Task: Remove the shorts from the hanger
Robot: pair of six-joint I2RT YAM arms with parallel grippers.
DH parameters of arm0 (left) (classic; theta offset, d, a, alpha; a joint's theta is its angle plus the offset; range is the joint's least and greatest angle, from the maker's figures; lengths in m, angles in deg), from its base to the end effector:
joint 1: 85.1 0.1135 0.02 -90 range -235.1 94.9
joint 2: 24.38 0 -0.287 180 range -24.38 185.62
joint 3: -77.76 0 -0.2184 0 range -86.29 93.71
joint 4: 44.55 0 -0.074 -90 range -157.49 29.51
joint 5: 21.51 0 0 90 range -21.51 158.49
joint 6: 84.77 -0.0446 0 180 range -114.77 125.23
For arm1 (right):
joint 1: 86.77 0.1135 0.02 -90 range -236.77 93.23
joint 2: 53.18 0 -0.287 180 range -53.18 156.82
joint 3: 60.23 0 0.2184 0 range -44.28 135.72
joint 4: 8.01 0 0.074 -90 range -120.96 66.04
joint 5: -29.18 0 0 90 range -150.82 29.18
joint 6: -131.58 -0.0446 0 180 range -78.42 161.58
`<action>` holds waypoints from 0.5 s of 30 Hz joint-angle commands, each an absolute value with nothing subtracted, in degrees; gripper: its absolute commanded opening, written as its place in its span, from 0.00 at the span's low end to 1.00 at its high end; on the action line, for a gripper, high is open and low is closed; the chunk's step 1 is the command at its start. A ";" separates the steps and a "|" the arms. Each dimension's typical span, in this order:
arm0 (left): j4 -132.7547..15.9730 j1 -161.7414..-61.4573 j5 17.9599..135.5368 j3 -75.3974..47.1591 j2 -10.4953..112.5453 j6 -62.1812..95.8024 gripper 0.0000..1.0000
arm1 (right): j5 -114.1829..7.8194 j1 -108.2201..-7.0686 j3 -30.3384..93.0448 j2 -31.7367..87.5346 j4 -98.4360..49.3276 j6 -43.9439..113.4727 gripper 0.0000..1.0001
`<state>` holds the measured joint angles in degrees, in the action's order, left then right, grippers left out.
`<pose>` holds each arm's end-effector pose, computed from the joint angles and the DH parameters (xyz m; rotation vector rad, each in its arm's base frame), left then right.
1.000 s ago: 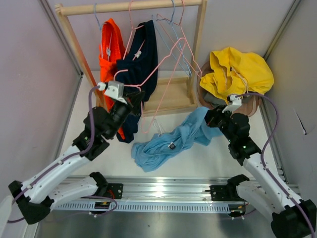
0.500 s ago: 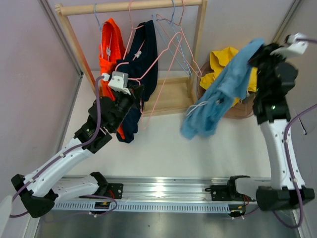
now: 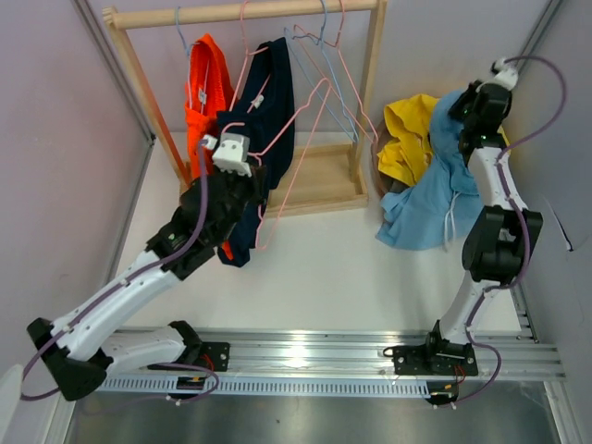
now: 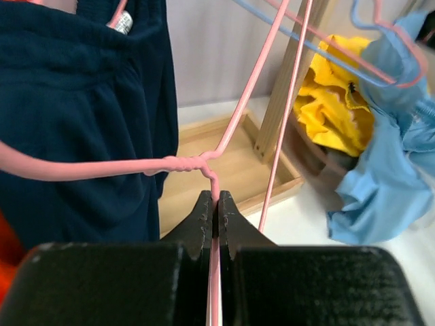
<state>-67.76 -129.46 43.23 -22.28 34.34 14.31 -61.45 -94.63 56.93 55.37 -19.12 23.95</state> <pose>0.1483 -0.1184 0.4340 0.1526 1.6070 -0.3696 0.4415 -0.0614 0.4131 0.3648 1.5741 0.1229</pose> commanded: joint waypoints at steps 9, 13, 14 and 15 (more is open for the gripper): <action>-76.65 -121.75 45.55 2.01 53.47 15.34 0.00 | -54.75 -91.26 35.56 45.20 -27.03 20.65 0.99; -81.75 -120.26 44.76 13.08 61.56 12.18 0.00 | -60.72 -84.51 26.49 34.40 -27.83 23.38 0.99; -82.90 -120.08 44.41 17.38 65.49 11.74 0.00 | -60.73 -83.79 24.56 32.10 -27.30 23.56 0.99; -84.12 -119.82 44.14 19.42 67.53 11.39 0.00 | -60.73 -83.09 22.71 29.98 -27.12 23.47 0.99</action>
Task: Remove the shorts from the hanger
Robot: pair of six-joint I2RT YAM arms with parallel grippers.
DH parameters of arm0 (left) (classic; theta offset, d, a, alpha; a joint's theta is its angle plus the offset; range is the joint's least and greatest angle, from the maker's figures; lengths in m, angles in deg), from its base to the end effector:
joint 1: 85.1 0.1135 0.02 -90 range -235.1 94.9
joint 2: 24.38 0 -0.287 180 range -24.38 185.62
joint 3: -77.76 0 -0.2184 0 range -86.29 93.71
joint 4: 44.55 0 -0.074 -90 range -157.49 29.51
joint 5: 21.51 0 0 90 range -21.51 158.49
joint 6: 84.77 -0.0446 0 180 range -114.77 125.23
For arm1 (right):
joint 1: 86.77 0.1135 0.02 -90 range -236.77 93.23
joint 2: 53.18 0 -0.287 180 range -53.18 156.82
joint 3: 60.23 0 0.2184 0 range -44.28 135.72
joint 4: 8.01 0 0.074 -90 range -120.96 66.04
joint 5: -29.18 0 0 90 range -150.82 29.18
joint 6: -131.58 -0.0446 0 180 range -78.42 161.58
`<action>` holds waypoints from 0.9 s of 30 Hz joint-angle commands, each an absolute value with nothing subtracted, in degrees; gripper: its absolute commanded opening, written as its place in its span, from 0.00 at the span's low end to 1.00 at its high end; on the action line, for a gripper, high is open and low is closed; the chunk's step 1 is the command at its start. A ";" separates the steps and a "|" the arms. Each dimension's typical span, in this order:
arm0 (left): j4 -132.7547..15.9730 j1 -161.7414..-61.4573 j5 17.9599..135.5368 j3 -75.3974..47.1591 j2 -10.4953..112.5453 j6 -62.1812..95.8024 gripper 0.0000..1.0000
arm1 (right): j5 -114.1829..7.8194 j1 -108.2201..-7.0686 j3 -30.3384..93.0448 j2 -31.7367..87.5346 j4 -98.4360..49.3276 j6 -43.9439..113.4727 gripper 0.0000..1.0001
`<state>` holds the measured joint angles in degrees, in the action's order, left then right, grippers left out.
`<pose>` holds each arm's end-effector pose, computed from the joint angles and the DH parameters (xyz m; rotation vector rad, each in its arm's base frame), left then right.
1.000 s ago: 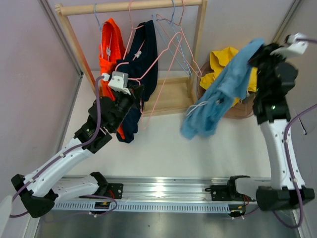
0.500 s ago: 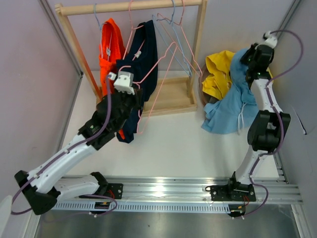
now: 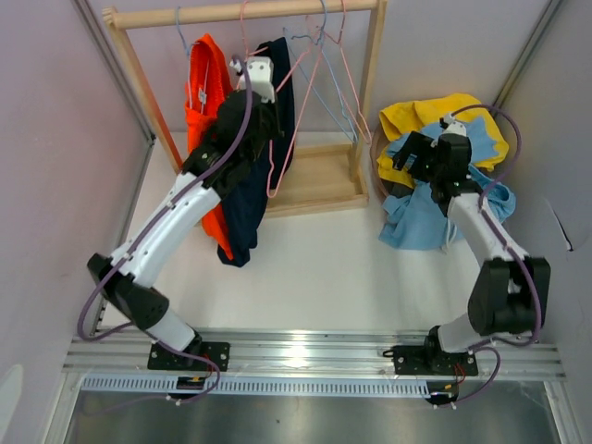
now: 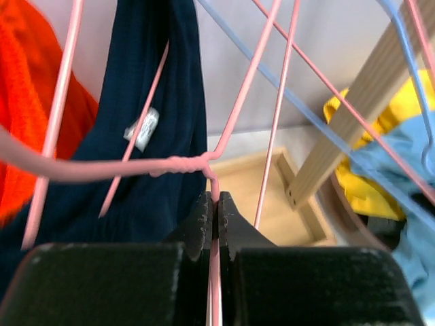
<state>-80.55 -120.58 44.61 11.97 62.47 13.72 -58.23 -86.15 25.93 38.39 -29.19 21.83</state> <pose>0.2643 -0.1662 0.4832 0.0954 1.7105 -0.2119 0.3513 0.0058 0.3267 0.3116 2.0211 0.2688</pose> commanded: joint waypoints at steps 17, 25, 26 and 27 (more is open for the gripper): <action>-96.27 -116.83 41.33 61.45 91.54 5.93 0.00 | -60.38 -78.16 9.16 13.35 -29.58 22.77 1.00; -89.15 -116.48 44.75 59.95 91.80 5.32 0.00 | -60.73 -77.37 7.05 12.91 -28.88 22.95 0.99; -88.62 -116.48 45.02 60.31 92.51 5.32 0.00 | -60.73 -77.37 7.05 12.82 -28.79 23.03 0.99; -87.14 -116.30 45.46 60.14 92.77 5.32 0.00 | -60.73 -77.28 6.96 12.82 -28.79 23.12 0.99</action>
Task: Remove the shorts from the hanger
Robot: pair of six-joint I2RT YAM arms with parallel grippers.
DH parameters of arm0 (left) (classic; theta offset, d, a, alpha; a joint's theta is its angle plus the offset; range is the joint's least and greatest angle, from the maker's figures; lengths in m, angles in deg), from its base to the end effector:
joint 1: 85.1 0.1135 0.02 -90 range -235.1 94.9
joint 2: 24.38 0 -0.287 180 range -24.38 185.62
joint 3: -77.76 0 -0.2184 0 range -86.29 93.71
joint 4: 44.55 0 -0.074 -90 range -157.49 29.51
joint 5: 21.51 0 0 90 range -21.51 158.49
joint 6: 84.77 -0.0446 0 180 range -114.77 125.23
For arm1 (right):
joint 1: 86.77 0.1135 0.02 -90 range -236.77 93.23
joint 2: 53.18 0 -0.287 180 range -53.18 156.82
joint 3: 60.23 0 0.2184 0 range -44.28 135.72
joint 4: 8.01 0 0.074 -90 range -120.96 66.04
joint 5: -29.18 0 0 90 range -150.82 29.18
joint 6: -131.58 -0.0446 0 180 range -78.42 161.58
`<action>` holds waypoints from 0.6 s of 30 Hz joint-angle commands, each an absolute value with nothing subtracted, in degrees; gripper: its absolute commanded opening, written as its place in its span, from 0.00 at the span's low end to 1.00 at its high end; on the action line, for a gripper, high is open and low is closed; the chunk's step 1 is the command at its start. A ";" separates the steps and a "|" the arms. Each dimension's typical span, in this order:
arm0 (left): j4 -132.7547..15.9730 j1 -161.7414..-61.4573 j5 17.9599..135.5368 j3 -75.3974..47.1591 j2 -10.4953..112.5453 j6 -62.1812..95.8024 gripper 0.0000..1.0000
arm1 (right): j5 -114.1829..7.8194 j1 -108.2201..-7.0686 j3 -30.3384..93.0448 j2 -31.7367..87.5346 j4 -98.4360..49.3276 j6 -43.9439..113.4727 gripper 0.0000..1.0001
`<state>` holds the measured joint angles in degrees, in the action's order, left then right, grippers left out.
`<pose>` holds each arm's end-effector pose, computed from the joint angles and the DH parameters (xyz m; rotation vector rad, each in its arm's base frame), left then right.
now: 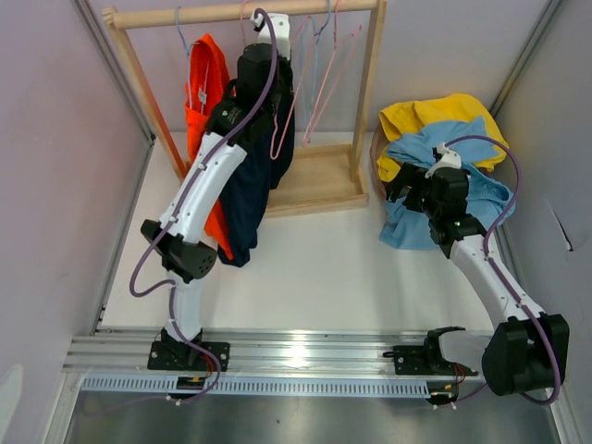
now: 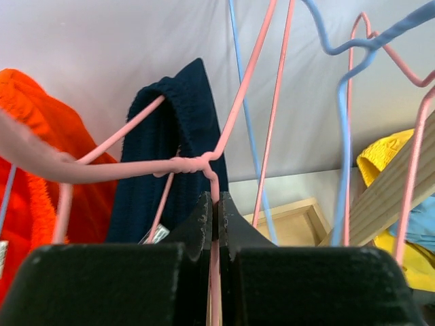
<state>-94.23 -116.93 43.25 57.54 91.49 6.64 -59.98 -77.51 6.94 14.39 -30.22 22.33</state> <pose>0.3638 -0.2034 0.5117 0.1092 1.6588 -0.0718 0.2352 0.0390 0.3317 0.1628 1.9742 0.3393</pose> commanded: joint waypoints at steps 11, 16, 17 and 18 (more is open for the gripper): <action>-80.09 -113.40 59.26 60.49 98.93 7.69 0.02 | -60.73 -76.93 5.73 12.12 -28.62 23.12 0.99; -81.84 -113.31 59.96 55.16 97.36 8.22 0.00 | -60.73 -76.49 5.11 12.12 -28.35 22.95 0.99; -82.03 -113.49 59.87 53.47 96.04 8.83 0.00 | -60.73 -76.40 4.94 12.12 -28.35 22.95 0.99; -81.94 -113.58 59.70 51.80 94.38 9.10 0.00 | -60.73 -76.40 4.76 12.03 -28.09 22.86 1.00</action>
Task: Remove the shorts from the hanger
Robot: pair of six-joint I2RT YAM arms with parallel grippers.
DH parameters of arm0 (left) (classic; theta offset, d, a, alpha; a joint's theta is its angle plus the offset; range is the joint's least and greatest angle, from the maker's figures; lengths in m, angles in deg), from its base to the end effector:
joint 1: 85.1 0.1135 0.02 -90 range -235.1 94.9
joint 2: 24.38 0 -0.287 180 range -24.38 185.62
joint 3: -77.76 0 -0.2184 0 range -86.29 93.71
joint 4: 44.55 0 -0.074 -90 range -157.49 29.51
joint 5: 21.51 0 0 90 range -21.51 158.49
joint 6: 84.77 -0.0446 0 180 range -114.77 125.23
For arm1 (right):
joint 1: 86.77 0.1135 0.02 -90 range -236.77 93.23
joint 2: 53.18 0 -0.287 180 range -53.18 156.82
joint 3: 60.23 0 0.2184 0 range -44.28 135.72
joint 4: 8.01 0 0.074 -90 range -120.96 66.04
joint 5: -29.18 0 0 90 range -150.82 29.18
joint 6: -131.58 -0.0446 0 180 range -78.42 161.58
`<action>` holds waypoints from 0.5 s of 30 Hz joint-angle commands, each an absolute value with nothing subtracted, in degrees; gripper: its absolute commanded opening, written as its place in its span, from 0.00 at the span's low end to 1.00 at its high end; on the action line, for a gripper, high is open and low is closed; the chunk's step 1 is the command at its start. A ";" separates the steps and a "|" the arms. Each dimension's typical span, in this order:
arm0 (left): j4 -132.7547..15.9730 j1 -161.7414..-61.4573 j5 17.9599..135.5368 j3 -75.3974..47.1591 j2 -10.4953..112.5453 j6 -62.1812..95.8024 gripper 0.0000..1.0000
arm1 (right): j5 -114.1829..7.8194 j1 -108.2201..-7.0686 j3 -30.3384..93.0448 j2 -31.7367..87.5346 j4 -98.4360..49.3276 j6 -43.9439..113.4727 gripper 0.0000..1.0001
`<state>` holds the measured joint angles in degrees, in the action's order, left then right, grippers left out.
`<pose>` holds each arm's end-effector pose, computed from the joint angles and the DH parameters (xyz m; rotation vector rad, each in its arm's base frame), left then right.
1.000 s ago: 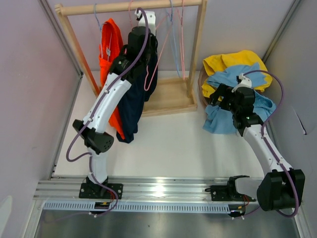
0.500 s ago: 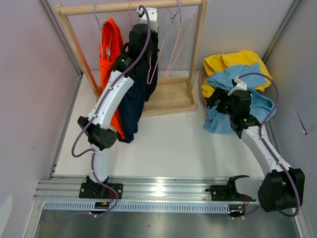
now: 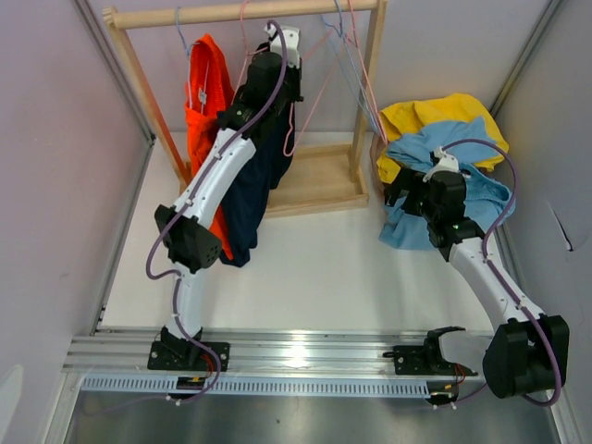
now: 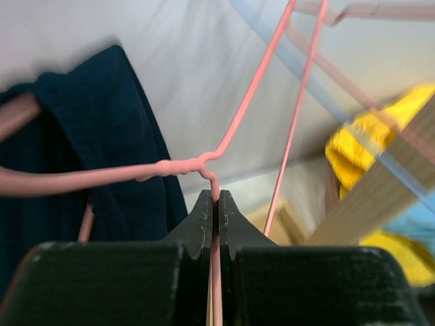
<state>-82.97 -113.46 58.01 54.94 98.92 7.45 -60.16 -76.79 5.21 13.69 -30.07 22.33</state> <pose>0.4231 -0.2191 0.4658 0.2368 1.6379 -0.2558 0.2307 0.0411 0.3247 0.1538 1.9909 0.3415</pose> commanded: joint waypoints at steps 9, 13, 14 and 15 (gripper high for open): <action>-81.93 -119.98 52.94 19.98 67.13 8.22 0.00 | -60.73 -75.00 3.62 11.15 -26.60 21.63 0.99; -84.83 -122.89 46.44 17.25 61.15 6.55 0.00 | -60.56 -73.94 3.62 10.98 -26.51 21.63 0.99; -85.62 -123.41 43.56 17.59 60.44 5.59 0.00 | -60.65 -73.50 3.71 10.89 -26.59 21.63 0.99; -86.24 -124.38 42.05 18.12 59.82 5.32 0.00 | -60.65 -73.33 3.71 10.72 -26.77 21.63 0.99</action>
<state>-85.66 -123.10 49.48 17.41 64.35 7.41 -60.16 -74.28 3.47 12.68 -29.22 22.03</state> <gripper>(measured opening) 0.023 0.993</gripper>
